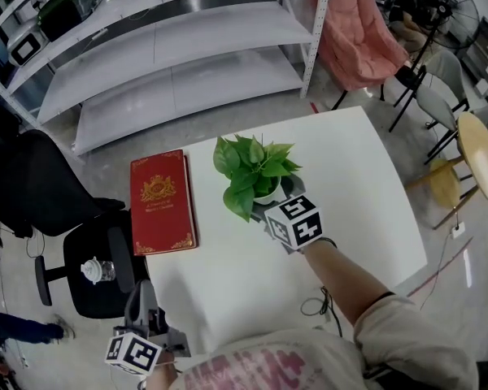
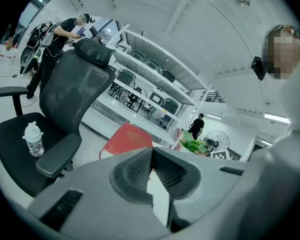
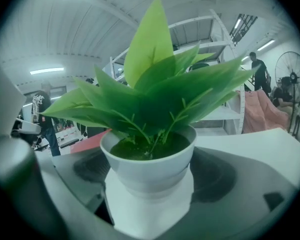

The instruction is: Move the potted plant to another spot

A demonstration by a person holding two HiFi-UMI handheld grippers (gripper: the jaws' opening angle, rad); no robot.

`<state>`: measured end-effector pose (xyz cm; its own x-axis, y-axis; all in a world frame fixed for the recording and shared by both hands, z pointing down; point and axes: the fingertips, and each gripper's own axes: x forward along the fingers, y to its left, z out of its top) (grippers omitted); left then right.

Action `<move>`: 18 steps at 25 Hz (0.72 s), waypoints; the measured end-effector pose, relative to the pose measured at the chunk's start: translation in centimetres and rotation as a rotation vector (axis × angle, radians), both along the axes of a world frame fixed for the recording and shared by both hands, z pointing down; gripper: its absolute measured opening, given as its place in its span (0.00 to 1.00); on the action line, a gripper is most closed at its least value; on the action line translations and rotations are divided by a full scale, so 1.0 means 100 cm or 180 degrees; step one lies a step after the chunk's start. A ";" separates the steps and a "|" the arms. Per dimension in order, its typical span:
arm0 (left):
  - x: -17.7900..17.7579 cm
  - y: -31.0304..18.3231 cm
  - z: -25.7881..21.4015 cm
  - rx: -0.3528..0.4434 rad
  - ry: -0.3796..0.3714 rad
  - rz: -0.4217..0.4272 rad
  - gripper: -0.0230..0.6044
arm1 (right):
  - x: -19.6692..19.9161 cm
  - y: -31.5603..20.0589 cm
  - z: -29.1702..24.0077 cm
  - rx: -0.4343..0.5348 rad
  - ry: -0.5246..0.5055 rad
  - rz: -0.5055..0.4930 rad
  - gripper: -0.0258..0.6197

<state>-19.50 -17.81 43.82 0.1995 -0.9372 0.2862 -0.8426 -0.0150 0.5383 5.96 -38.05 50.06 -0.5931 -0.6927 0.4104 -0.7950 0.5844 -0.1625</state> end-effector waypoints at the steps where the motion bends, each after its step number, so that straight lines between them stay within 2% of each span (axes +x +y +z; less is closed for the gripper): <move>1: 0.002 -0.001 0.000 0.0012 0.0013 0.0014 0.04 | 0.002 0.004 -0.002 0.0020 0.0009 0.0012 0.82; 13: 0.029 -0.019 -0.006 0.0184 0.0133 0.0197 0.04 | 0.028 0.035 -0.046 0.0147 -0.0380 0.0274 0.82; 18: 0.041 -0.027 -0.013 0.0266 0.0179 0.0306 0.04 | 0.039 0.045 -0.066 0.0283 -0.0362 0.0331 0.82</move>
<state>-15.39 -20.53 42.50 0.3031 -0.9331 0.1938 -0.8036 -0.1409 0.5783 9.90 -33.59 43.49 -0.5553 -0.7834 0.2791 -0.8314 0.5160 -0.2061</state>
